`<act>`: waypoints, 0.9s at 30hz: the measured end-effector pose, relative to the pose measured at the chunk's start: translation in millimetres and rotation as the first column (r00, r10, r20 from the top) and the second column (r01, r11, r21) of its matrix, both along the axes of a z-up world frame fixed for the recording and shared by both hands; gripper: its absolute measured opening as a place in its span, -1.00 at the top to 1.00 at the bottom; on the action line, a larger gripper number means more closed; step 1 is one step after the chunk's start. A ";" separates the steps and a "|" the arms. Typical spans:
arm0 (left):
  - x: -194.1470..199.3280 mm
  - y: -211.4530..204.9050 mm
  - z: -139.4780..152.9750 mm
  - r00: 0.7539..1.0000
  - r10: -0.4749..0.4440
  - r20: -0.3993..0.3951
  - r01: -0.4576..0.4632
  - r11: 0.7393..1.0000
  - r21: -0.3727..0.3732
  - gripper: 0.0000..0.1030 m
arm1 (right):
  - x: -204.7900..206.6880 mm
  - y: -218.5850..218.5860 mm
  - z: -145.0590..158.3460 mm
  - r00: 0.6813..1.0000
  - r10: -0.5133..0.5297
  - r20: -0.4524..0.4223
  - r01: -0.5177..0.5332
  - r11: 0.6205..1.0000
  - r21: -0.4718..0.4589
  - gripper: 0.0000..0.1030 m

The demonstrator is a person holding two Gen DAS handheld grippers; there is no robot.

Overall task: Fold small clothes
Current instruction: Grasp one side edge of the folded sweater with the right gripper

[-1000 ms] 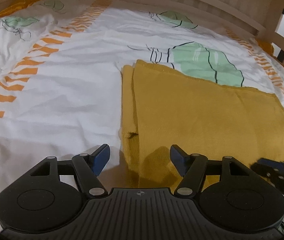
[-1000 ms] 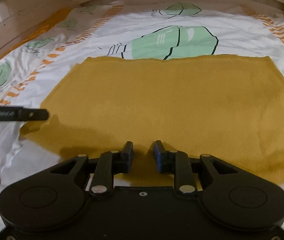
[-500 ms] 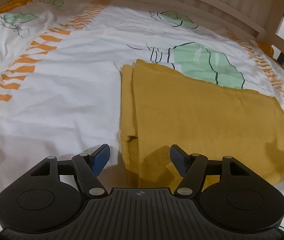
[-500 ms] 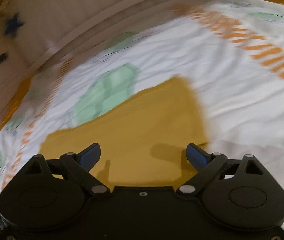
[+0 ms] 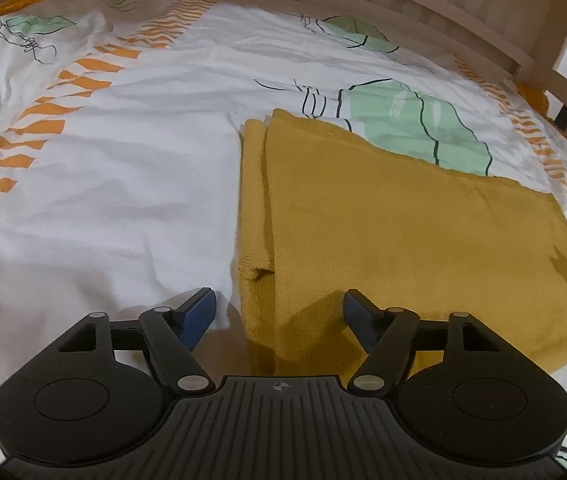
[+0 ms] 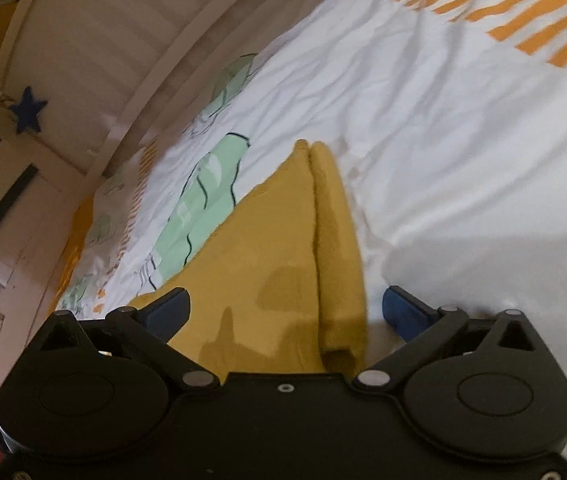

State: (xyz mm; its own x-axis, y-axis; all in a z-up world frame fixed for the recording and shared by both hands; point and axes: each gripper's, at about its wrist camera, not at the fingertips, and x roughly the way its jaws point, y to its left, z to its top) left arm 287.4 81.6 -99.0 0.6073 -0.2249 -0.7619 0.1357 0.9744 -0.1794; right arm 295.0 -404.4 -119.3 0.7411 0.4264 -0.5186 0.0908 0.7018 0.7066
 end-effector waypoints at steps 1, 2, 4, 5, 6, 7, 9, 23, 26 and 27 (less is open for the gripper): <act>0.0 -0.7 -0.1 1.000 -0.002 0.001 0.002 1.000 0.004 -0.37 | 3.8 -0.7 -0.4 1.000 0.016 0.005 -0.016 1.000 0.007 -1.00; -0.2 -1.4 -0.2 1.000 -0.004 0.002 0.004 1.000 0.008 -0.38 | 6.4 -1.3 -0.8 1.000 0.029 0.011 -0.030 0.999 0.015 -1.00; -0.9 -2.7 -0.2 1.000 -0.007 0.005 0.007 1.000 0.015 -0.39 | 5.4 -1.2 -1.8 0.998 0.058 0.021 -0.059 0.998 0.026 -1.00; -1.0 -3.3 -0.3 1.000 -0.008 0.006 0.007 1.000 0.016 -0.39 | 8.2 -1.0 -2.1 0.997 0.074 0.025 -0.075 0.997 0.029 -1.00; -1.1 -3.5 -0.4 1.000 -0.008 0.006 0.008 1.000 0.018 -0.40 | 8.8 -0.9 -2.4 0.996 0.086 0.031 -0.088 0.996 0.034 -1.00; -1.1 -3.6 -0.6 1.000 -0.008 0.006 0.008 1.000 0.018 -0.40 | 10.4 -0.7 -3.2 0.994 0.101 0.039 -0.103 0.994 0.045 -1.00; -1.0 -3.7 -0.6 1.000 -0.008 0.006 0.008 1.000 0.018 -0.40 | 14.6 0.1 -4.2 0.990 0.132 0.054 -0.135 0.989 0.065 -1.00; -0.2 7.8 9.9 1.000 0.019 0.006 -0.019 1.000 -0.024 -0.39 | 19.0 52.2 45.3 0.994 0.109 -0.023 -0.110 0.993 -0.041 0.47; -0.2 14.8 16.9 0.999 0.039 0.025 -0.038 0.999 -0.032 -0.39 | 22.7 79.7 72.1 0.988 0.156 -0.010 -0.156 0.985 -0.073 0.48; 0.0 18.2 19.3 0.998 0.048 0.028 -0.047 0.998 -0.039 -0.39 | 24.8 90.6 80.0 0.985 0.172 -0.009 -0.172 0.982 -0.081 0.48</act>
State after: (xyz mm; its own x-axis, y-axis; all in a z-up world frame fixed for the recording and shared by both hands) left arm 287.4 99.7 -79.7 0.6400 -0.2240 -0.7350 0.0950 0.9723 -0.2135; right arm 319.8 -313.7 -39.4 0.6593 0.5038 -0.5581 -0.0355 0.7623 0.6463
